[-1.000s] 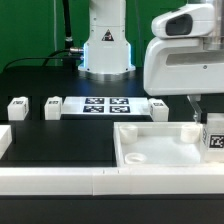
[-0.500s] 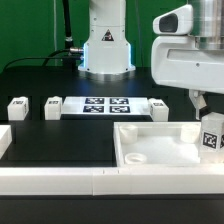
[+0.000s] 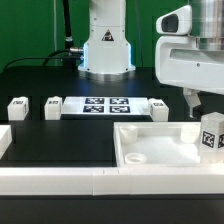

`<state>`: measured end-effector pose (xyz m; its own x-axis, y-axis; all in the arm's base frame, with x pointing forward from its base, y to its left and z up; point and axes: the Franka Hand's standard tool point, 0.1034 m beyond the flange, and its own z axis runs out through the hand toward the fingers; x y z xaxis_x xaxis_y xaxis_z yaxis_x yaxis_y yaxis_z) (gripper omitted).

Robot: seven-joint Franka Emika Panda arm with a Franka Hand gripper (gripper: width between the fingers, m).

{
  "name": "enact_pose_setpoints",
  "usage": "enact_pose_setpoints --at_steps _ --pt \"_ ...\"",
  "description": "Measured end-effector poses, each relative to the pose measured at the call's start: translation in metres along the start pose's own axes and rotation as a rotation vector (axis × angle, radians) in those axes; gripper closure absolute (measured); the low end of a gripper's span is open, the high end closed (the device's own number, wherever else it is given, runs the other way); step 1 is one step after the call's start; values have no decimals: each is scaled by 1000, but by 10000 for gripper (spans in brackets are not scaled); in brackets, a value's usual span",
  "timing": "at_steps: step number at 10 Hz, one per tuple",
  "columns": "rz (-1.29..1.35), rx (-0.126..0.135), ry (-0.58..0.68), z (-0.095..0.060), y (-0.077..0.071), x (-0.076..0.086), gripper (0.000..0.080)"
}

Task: Assemble square table

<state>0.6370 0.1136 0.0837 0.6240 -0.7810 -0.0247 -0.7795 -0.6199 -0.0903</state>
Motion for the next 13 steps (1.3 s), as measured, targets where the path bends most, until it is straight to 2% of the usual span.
enact_pose_setpoints --at_steps 1,2,3,13 --pt "-83 -2 3 0 -1 -2 215" --pt "-207 -2 2 0 -1 -2 163" --pt "-270 -2 2 0 -1 -1 154" --pt "-1205 -31 14 1 -3 0 151"
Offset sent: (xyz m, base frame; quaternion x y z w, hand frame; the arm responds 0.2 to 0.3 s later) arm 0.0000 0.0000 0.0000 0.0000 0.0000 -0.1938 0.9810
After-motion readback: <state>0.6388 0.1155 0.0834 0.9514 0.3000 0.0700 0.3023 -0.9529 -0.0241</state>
